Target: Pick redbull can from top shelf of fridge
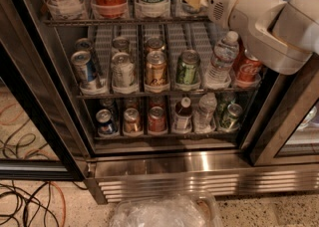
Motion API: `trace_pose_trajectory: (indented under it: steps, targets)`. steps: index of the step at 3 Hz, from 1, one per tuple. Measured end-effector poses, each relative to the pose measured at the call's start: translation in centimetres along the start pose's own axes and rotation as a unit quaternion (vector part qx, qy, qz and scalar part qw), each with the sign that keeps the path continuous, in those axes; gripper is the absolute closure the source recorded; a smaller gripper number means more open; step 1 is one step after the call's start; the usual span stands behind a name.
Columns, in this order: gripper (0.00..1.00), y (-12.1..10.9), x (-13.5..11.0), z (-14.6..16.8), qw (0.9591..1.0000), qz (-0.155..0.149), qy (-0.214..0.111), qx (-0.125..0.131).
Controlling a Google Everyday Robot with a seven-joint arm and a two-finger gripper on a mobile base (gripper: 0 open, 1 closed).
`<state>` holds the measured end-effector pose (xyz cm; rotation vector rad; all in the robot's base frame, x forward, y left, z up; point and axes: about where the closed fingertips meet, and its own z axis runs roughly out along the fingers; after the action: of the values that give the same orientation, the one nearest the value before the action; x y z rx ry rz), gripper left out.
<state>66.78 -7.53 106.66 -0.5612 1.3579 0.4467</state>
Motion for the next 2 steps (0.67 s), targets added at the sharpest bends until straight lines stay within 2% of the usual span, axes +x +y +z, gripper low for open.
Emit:
trace_pose_trajectory:
  steps: [2]
  targets:
    - [1.00, 1.19, -0.12, -0.24, 0.9997, -0.018, 0.005, -0.018]
